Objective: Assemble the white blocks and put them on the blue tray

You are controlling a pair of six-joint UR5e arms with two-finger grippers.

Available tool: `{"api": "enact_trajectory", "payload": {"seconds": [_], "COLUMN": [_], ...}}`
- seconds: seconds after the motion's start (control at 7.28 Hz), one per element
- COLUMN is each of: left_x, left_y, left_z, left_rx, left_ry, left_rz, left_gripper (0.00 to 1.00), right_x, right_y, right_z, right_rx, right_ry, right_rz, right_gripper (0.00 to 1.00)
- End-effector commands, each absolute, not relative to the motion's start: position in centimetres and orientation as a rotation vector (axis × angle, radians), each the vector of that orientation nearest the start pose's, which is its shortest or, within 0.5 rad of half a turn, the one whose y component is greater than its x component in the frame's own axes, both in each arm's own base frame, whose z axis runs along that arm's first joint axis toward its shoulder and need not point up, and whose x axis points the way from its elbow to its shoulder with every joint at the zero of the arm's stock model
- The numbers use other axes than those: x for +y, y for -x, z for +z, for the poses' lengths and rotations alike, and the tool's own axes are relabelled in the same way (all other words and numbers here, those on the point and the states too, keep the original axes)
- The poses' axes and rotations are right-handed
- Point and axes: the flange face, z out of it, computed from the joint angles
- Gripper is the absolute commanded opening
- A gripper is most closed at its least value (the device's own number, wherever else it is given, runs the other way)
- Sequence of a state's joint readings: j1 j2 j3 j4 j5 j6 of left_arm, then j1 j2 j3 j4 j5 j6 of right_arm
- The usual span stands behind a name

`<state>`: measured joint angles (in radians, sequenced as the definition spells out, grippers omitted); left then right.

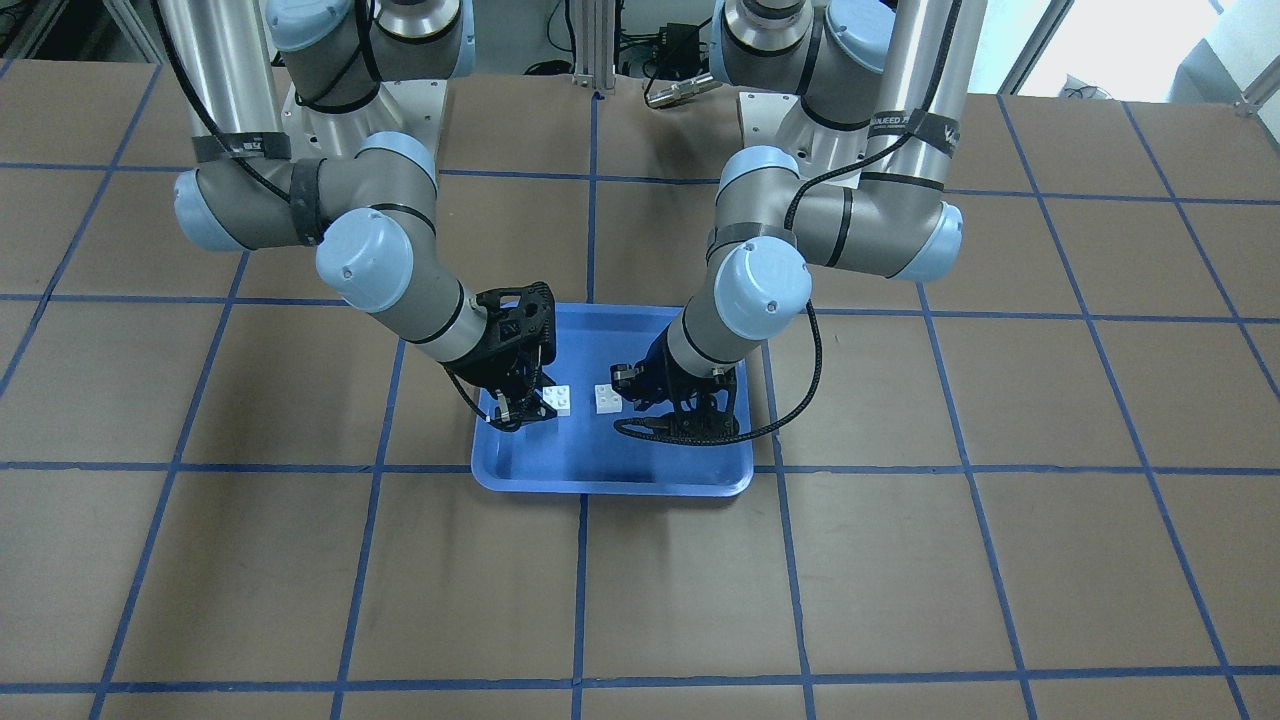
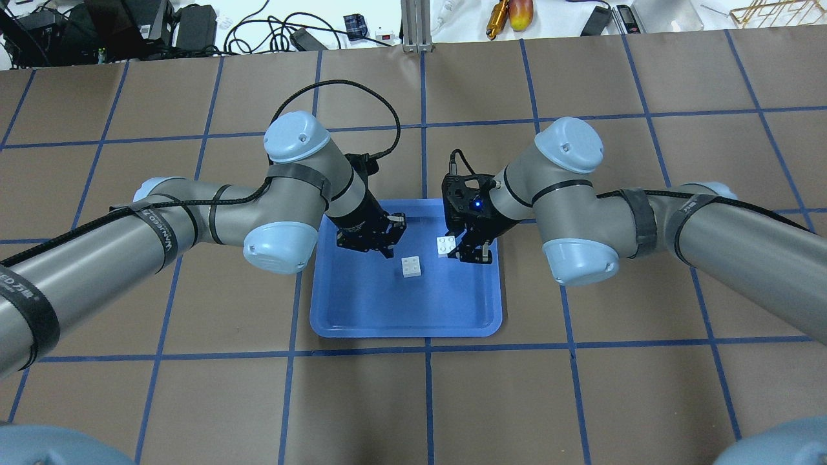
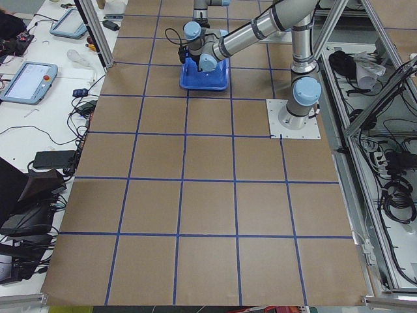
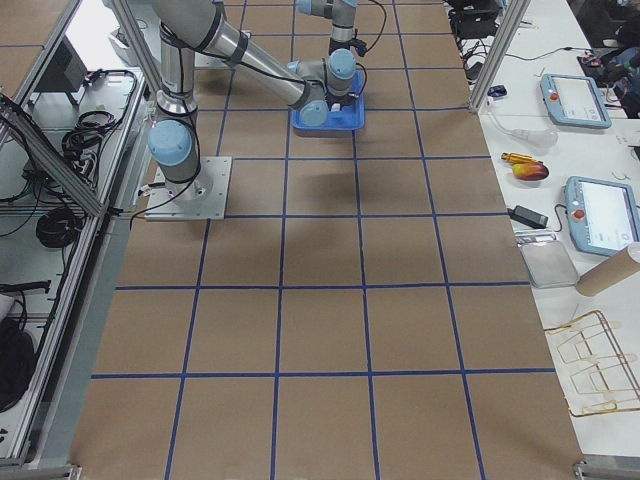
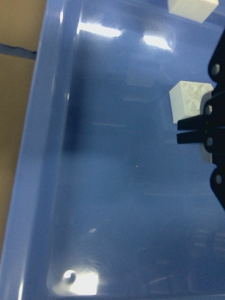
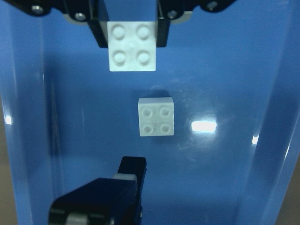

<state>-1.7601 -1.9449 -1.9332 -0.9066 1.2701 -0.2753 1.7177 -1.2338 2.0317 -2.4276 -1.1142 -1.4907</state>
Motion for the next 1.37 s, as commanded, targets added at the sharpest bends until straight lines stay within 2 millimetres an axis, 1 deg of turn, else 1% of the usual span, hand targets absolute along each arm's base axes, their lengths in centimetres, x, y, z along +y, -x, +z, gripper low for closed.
{"api": "enact_trajectory", "payload": {"seconds": [0.0, 0.27, 0.55, 0.96, 1.1, 1.24], "left_x": [-48.6, -48.3, -48.0, -48.2, -48.2, -48.3], "left_y": [26.2, 26.6, 27.1, 27.1, 27.0, 27.0], "left_z": [18.4, 18.2, 18.1, 18.2, 17.9, 17.7], "left_rx": [3.400, 3.399, 3.392, 3.392, 3.390, 3.389], "left_ry": [0.149, 0.138, 0.168, 0.170, 0.174, 0.174], "left_rz": [0.271, 0.284, 0.292, 0.287, 0.294, 0.296], "left_gripper": [0.00, 0.00, 0.00, 0.00, 0.00, 0.00], "right_x": [-48.3, -48.4, -48.4, -48.4, -48.3, -48.4], "right_y": [-25.7, -26.1, -26.2, -26.5, -27.2, -27.4], "right_z": [19.1, 18.7, 18.0, 17.6, 17.5, 17.4], "right_rx": [1.887, 1.876, 1.875, 1.869, 1.856, 1.851], "right_ry": [2.047, 2.036, 2.036, 2.032, 2.054, 2.052], "right_rz": [-0.449, -0.450, -0.430, -0.425, -0.429, -0.435], "right_gripper": [0.00, 0.00, 0.00, 0.00, 0.00, 0.00]}}
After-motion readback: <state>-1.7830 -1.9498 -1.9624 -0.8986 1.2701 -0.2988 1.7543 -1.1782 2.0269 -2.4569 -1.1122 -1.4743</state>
